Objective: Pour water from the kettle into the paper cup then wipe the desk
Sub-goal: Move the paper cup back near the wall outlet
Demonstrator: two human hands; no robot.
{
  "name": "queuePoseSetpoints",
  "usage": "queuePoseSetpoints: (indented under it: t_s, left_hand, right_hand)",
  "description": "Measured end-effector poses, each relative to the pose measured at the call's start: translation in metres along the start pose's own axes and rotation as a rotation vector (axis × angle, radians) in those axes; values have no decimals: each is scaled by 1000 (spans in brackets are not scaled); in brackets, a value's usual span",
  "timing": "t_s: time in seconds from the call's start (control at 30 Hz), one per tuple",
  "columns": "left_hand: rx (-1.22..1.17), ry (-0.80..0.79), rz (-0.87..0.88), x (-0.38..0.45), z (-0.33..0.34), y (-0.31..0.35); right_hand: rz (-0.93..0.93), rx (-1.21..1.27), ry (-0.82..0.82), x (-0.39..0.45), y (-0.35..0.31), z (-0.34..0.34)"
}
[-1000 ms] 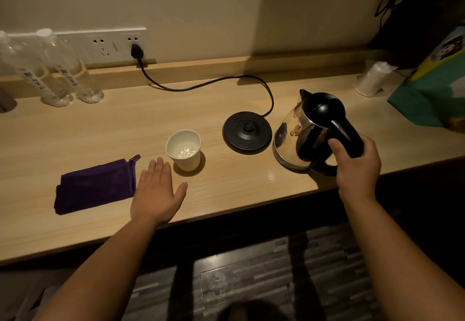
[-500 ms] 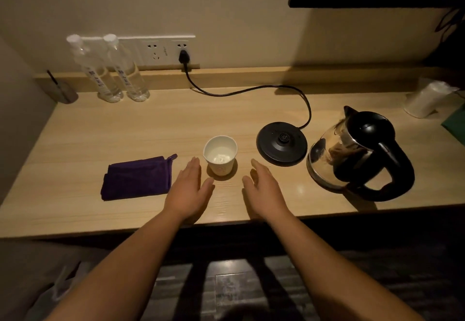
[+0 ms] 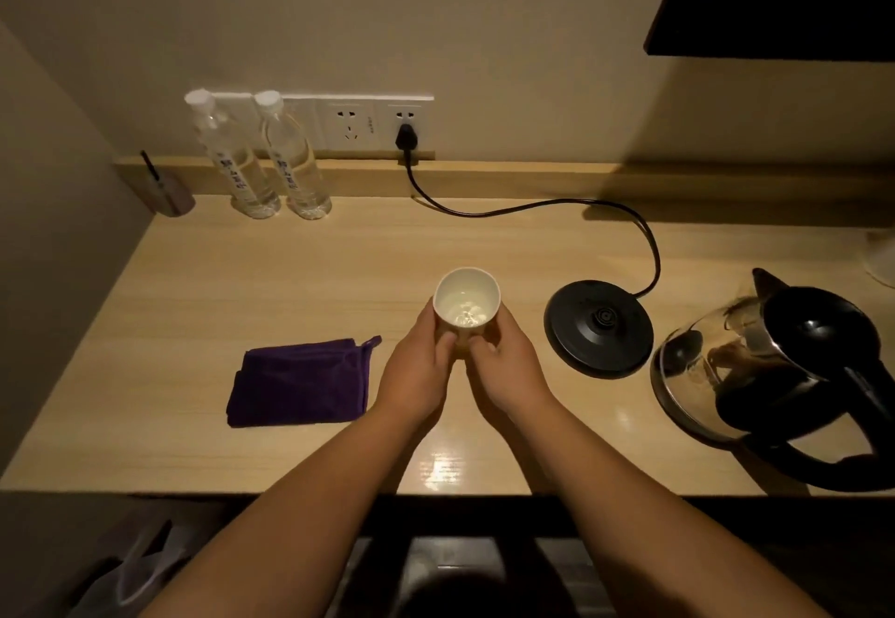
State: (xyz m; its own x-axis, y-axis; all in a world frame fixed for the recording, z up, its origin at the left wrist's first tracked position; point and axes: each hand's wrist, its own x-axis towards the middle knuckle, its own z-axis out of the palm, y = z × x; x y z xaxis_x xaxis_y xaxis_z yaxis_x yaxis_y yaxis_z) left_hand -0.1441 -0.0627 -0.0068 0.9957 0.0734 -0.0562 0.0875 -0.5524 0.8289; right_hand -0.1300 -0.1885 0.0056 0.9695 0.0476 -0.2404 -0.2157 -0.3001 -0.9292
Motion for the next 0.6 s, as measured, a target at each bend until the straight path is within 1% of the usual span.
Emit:
queuePoseSetpoints:
  t_s: [0.23,0.33,0.47,0.6]
  left_hand:
    - [12,21,56,93,-12,-8]
    - [20,27,47,123,-14,-13]
    - [24,36,40,146,-11,-21]
    - [12,39,44,151,-9,-26]
  right_hand:
    - [-52,-23,33,90,-22,10]
    - [-59,-27,34,119,-25,15]
    - [-65,-59,29,144,-25,18]
    - [-73,-89,0,153,-22,18]
